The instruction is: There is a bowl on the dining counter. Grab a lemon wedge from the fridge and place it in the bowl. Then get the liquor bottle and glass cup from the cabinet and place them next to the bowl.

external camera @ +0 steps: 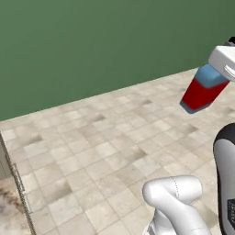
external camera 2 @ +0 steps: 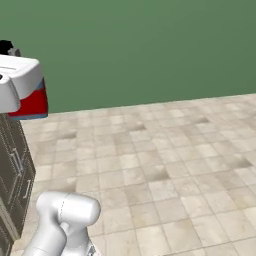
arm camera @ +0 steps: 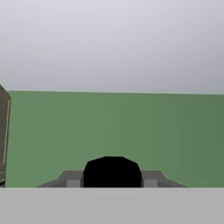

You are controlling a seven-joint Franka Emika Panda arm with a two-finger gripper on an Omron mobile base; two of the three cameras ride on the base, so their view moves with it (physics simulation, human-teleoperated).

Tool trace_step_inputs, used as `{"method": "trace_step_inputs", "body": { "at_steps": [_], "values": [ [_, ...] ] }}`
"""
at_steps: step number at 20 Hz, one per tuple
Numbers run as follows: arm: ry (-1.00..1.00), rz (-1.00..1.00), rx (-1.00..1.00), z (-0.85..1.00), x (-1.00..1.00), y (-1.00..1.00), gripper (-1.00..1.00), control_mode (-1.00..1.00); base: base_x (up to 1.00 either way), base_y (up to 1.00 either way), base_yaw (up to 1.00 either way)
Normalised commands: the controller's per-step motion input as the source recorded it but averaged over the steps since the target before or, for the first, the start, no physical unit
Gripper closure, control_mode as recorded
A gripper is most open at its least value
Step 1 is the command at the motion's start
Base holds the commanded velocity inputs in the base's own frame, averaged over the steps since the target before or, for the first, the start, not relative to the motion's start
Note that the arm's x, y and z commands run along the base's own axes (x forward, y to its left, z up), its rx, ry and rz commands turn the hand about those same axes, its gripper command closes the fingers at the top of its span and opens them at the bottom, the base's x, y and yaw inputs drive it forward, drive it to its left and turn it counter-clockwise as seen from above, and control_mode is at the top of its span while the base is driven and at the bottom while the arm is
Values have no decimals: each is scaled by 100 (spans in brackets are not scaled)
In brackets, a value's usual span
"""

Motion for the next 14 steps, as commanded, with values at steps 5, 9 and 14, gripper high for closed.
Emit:
{"method": "trace_step_inputs", "body": {
  "at_steps": [5,9,14],
  "values": [
    [0,0,0,0,0,0,100,100,51,-26,-57],
    [0,0,0,0,0,0,100,100,57,-23,-55],
    [0,0,0,0,0,0,100,100,68,-16,-52]
  ]
}}
